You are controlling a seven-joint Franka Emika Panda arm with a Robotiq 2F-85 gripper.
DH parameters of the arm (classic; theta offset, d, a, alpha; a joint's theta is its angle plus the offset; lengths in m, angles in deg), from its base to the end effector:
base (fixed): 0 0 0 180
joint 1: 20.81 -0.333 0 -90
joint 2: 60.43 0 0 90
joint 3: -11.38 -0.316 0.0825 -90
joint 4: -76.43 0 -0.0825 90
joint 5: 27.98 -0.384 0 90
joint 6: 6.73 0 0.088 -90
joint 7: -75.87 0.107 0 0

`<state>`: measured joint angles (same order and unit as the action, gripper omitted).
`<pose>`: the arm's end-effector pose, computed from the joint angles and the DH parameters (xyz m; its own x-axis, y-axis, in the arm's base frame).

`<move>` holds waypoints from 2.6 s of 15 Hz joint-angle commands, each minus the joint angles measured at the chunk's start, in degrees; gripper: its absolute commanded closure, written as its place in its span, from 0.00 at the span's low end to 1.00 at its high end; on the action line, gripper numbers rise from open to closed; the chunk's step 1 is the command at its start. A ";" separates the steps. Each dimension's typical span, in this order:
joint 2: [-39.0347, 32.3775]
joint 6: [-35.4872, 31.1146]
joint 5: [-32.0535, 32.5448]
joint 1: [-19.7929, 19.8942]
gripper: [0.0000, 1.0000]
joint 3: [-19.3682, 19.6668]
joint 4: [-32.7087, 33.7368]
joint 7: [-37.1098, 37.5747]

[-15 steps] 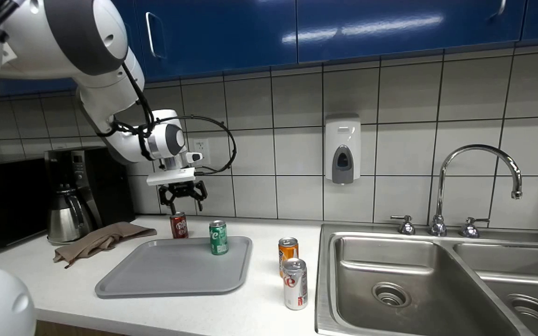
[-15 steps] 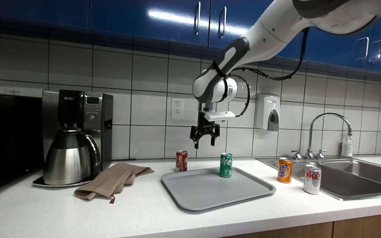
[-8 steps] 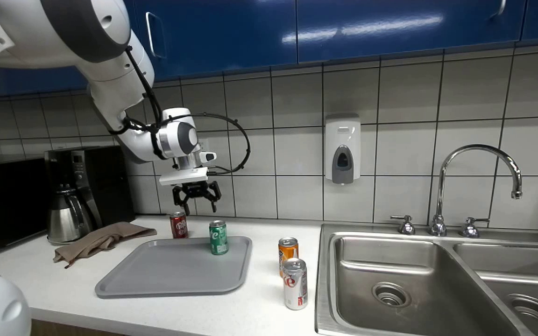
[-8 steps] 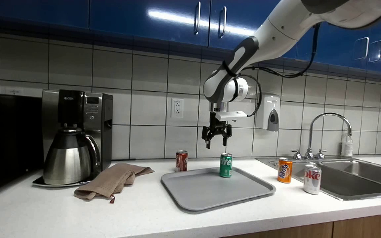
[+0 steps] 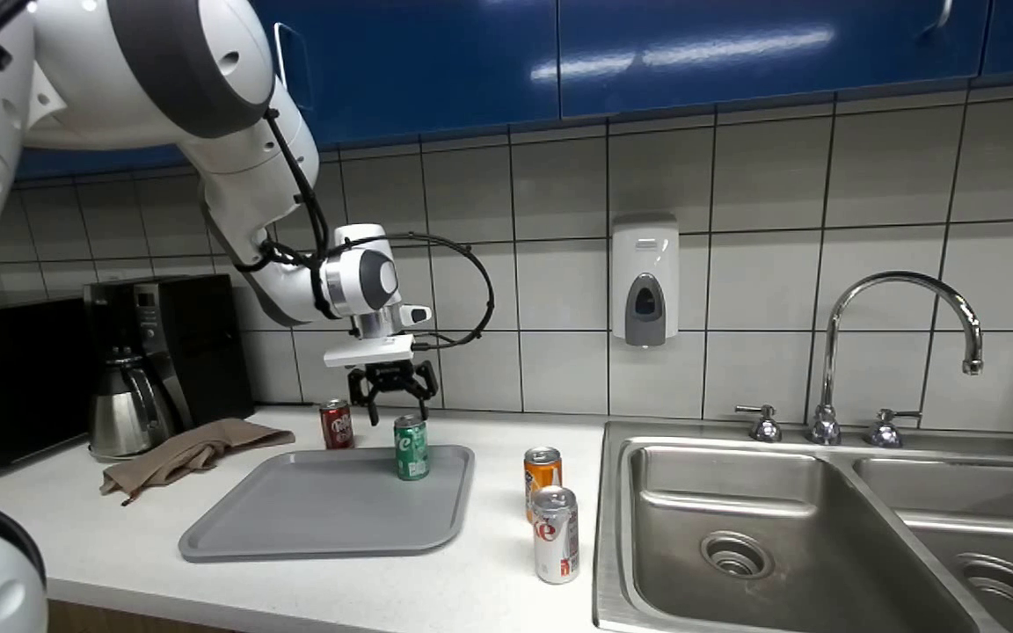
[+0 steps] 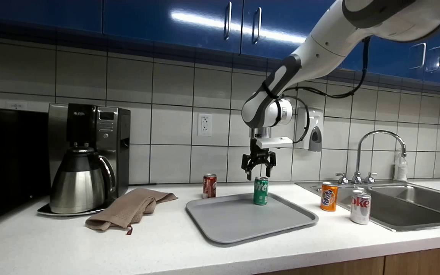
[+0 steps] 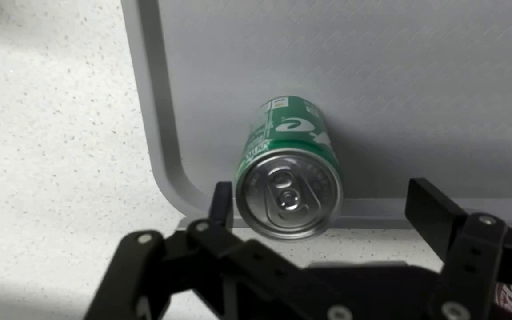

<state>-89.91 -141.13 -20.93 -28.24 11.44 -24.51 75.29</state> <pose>0.6632 0.0840 0.2808 0.9728 0.2227 0.0644 0.2162 -0.9718 0.0946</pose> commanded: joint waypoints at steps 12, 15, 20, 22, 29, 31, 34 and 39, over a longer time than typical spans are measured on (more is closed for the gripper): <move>-4.73 0.65 0.18 0.87 0.00 -0.17 5.18 1.01; -5.84 0.88 0.20 0.85 0.00 -0.12 5.82 1.00; -7.12 1.08 0.26 0.89 0.00 0.16 6.45 1.05; -6.94 0.98 0.14 1.00 0.00 0.19 6.20 0.86; -6.34 0.58 0.06 0.95 0.00 0.04 5.30 0.64; -6.07 0.50 0.02 0.97 0.00 0.00 4.83 0.60; -5.74 0.33 0.04 0.94 0.00 -0.06 4.31 0.57; -5.72 0.73 0.11 0.82 0.00 0.11 4.60 0.98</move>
<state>-96.68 -141.27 -20.93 -27.73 11.97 -19.51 75.31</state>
